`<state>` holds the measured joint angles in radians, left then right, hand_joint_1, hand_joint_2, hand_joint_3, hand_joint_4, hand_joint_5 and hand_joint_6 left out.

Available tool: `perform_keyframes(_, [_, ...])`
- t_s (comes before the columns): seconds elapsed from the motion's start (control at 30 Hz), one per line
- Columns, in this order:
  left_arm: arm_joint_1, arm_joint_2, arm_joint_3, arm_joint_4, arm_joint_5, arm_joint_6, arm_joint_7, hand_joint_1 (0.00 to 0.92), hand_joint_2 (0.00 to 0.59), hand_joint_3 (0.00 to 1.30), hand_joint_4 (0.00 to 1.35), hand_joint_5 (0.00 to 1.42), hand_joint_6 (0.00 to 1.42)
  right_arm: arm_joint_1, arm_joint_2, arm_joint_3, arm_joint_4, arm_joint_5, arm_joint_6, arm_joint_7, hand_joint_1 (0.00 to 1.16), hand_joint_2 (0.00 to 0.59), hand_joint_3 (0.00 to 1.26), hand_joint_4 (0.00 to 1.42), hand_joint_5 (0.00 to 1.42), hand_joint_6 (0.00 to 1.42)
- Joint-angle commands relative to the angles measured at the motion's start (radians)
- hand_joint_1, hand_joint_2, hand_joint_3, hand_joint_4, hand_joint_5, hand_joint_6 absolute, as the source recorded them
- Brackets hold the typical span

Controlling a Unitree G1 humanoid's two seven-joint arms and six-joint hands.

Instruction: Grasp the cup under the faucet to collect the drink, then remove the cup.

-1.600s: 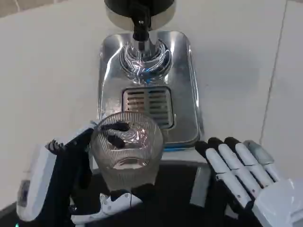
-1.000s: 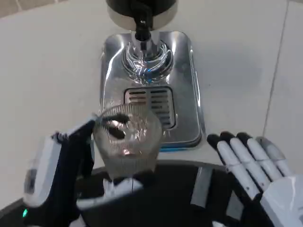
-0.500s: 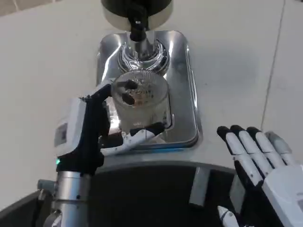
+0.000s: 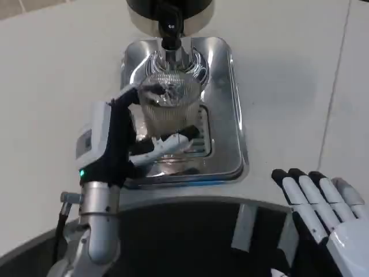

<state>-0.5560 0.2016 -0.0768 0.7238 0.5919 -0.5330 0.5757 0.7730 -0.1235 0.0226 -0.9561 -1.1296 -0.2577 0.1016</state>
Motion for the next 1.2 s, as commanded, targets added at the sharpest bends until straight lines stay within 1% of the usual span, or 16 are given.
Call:
perform_keyframes(0.03, [-0.046,0.002,-0.017,0.062,-0.015,-0.014,0.047,0.689,0.054,1.23,1.09,1.38,1.42,0.033,0.006,-0.007,-0.025,0.003,-0.014,-0.015,0.23,0.582,0.0,0.0,0.0,0.0])
perform_keyframes(0.23, [-0.08,0.003,-0.038,0.141,-0.011,-0.006,0.09,0.662,0.06,1.2,1.14,1.39,1.42,0.036,0.01,-0.002,-0.028,-0.003,-0.013,-0.012,0.23,0.582,0.0,0.0,0.0,0.0])
perform_keyframes(0.3, [-0.089,0.005,-0.041,0.159,-0.013,-0.005,0.1,0.648,0.059,1.17,1.16,1.38,1.42,0.034,0.012,-0.003,-0.027,-0.004,-0.01,-0.01,0.23,0.583,0.0,0.0,0.0,0.0])
perform_keyframes(0.33, [-0.093,0.007,-0.044,0.167,-0.013,-0.006,0.104,0.635,0.055,1.11,1.15,1.34,1.42,0.032,0.012,-0.003,-0.026,-0.004,-0.009,-0.009,0.23,0.584,0.0,0.0,0.0,0.0])
perform_keyframes(0.37, [-0.096,0.01,-0.047,0.172,-0.012,-0.007,0.109,0.612,0.041,1.04,1.09,1.29,1.42,0.03,0.014,-0.002,-0.025,-0.004,-0.007,-0.008,0.23,0.584,0.0,0.0,0.0,0.0])
perform_keyframes(0.43, [-0.098,0.018,-0.058,0.175,-0.011,-0.01,0.1,0.523,0.021,0.87,0.91,1.13,1.38,0.022,0.016,0.003,-0.02,-0.008,-0.006,-0.003,0.23,0.585,0.0,0.0,0.0,0.0])
perform_keyframes(0.47, [-0.097,0.025,-0.066,0.173,-0.007,-0.013,0.092,0.457,0.044,0.72,0.7,0.99,1.22,0.018,0.016,0.007,-0.018,-0.009,-0.006,0.0,0.23,0.585,0.0,0.0,0.0,0.0])
perform_keyframes(0.5, [-0.095,0.032,-0.075,0.17,-0.004,-0.017,0.083,0.397,0.05,0.58,0.54,0.88,1.14,0.014,0.016,0.009,-0.015,-0.008,-0.006,0.002,0.23,0.585,0.0,0.0,0.0,0.0])
perform_keyframes(0.53, [-0.092,0.038,-0.084,0.166,-0.001,-0.021,0.075,0.354,0.051,0.48,0.44,0.81,1.1,0.011,0.015,0.01,-0.014,-0.007,-0.005,0.004,0.23,0.585,0.0,0.0,0.0,0.0])
perform_keyframes(0.63, [-0.084,0.047,-0.096,0.158,-0.007,-0.028,0.062,0.299,0.055,0.35,0.26,0.69,0.97,0.005,0.015,0.011,-0.015,-0.003,-0.004,0.009,0.23,0.586,0.0,0.0,0.0,0.0])
perform_keyframes(0.7, [-0.081,0.05,-0.096,0.157,-0.018,-0.035,0.055,0.277,0.051,0.32,0.2,0.64,0.91,0.004,0.014,0.011,-0.016,0.0,-0.003,0.011,0.23,0.586,0.0,0.0,0.0,0.0])
perform_keyframes(0.87, [-0.06,0.069,-0.096,0.127,-0.034,-0.049,0.048,0.226,0.037,0.26,0.12,0.56,0.79,0.004,0.006,0.01,-0.014,0.014,-0.006,0.017,0.22,0.586,0.0,0.0,0.0,0.0])
perform_keyframes(1.0, [-0.029,0.081,-0.093,0.077,-0.046,-0.043,0.033,0.17,0.017,0.17,0.01,0.44,0.58,0.0,-0.003,0.013,-0.009,0.029,-0.009,0.015,0.22,0.586,0.0,0.0,0.0,0.0])
perform_keyframes(1.07, [-0.009,0.09,-0.087,0.042,-0.053,-0.039,0.017,0.129,0.004,0.12,0.0,0.36,0.44,-0.004,-0.009,0.011,-0.006,0.041,-0.01,0.012,0.22,0.586,0.0,0.0,0.0,0.0])
perform_keyframes(1.13, [0.015,0.102,-0.079,-0.001,-0.055,-0.038,0.006,0.103,0.0,0.1,0.0,0.31,0.35,-0.011,-0.013,0.008,0.0,0.056,-0.01,0.008,0.22,0.586,0.0,0.0,0.0,0.0])
perform_keyframes(1.2, [0.057,0.122,-0.063,-0.068,-0.06,-0.036,-0.008,0.073,0.0,0.08,0.0,0.29,0.31,-0.02,-0.015,0.007,0.008,0.069,-0.009,0.005,0.22,0.586,0.0,0.0,0.0,0.0])
